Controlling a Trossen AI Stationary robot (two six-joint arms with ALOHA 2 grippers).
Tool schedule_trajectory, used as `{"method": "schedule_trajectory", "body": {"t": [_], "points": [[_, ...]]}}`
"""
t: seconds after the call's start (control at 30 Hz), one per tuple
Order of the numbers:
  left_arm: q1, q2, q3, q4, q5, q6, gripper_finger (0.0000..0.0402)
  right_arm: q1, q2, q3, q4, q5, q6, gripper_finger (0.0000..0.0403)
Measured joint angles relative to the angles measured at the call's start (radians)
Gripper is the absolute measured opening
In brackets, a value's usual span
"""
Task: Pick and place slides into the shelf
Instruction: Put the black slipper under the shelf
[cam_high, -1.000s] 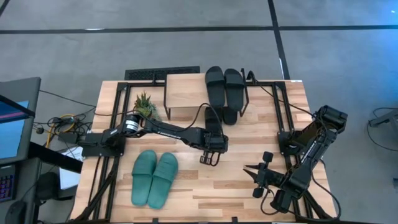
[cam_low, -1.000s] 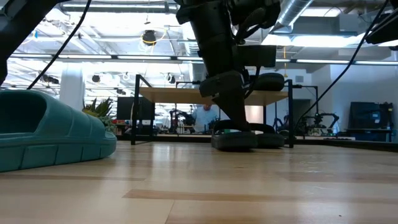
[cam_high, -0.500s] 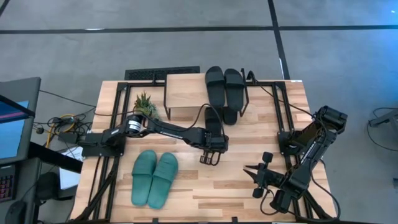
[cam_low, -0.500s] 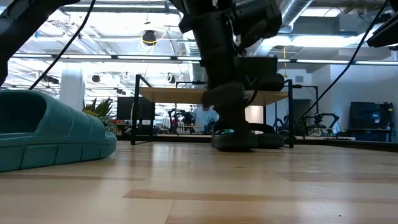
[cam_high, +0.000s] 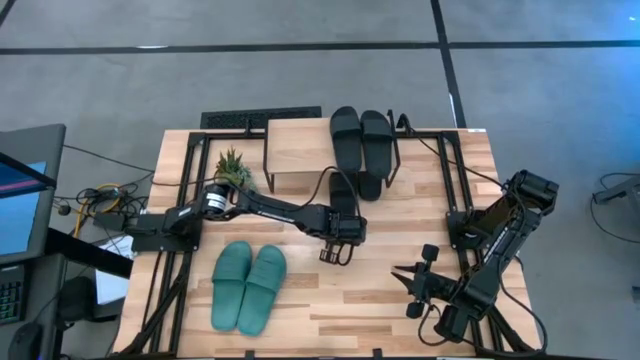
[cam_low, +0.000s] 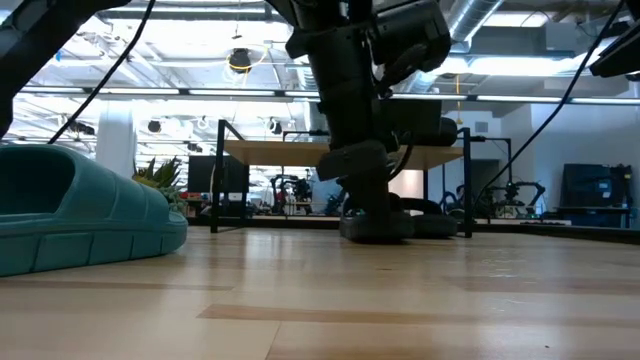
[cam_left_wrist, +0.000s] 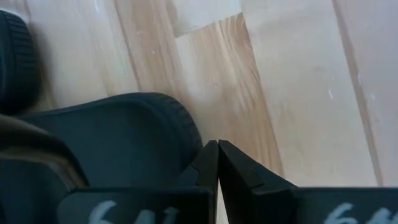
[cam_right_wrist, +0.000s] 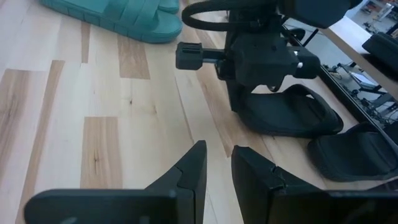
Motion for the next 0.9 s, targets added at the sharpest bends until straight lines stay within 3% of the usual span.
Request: {"method": "schedule_trajectory", "body": {"t": [0.9], "points": [[0.114,0.000,0.000,0.010,-0.014,0.033,0.0000,0.000,-0.001,0.000,0.000,0.000,0.000,0.0066]]}}
